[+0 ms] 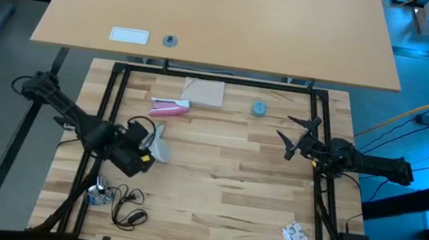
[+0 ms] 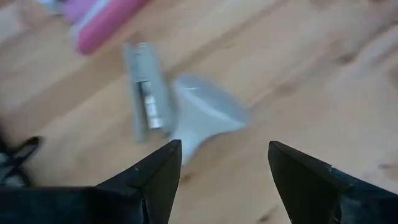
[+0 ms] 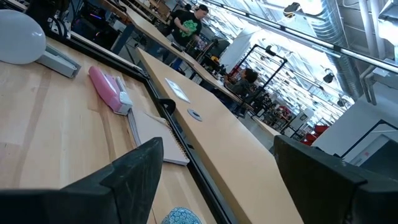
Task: Screw lightbulb
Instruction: Insert the white lightbulb into the desk lamp
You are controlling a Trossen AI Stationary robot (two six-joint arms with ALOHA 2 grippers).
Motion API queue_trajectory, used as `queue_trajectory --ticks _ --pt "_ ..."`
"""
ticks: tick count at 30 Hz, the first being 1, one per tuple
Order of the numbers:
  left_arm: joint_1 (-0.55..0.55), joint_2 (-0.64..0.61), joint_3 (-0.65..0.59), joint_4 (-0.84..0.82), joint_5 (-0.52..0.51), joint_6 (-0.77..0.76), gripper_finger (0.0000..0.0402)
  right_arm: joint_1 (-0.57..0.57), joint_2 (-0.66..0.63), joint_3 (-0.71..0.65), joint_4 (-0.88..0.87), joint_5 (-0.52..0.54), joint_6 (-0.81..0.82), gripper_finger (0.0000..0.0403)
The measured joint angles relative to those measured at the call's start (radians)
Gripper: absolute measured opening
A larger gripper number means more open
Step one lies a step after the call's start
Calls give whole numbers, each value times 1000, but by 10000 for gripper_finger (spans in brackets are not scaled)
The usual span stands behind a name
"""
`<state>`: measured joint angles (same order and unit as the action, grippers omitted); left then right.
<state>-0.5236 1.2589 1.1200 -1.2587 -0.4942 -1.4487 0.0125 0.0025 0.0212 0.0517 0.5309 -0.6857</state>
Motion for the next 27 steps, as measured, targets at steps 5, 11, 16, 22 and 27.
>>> queue_trajectory --ticks 5,11,16,22,27 --pt "2 25 -22 -69 -1 93 233 0 0 0 0 0 0 309" --pt "2 55 -117 51 -1 142 233 0 0 0 0 0 0 309" --pt "2 59 -218 173 21 193 233 0 0 0 0 0 0 309" --pt "2 59 -297 199 21 199 233 0 0 0 0 0 0 309" --pt "2 59 -373 361 21 283 233 0 0 0 0 0 0 309"
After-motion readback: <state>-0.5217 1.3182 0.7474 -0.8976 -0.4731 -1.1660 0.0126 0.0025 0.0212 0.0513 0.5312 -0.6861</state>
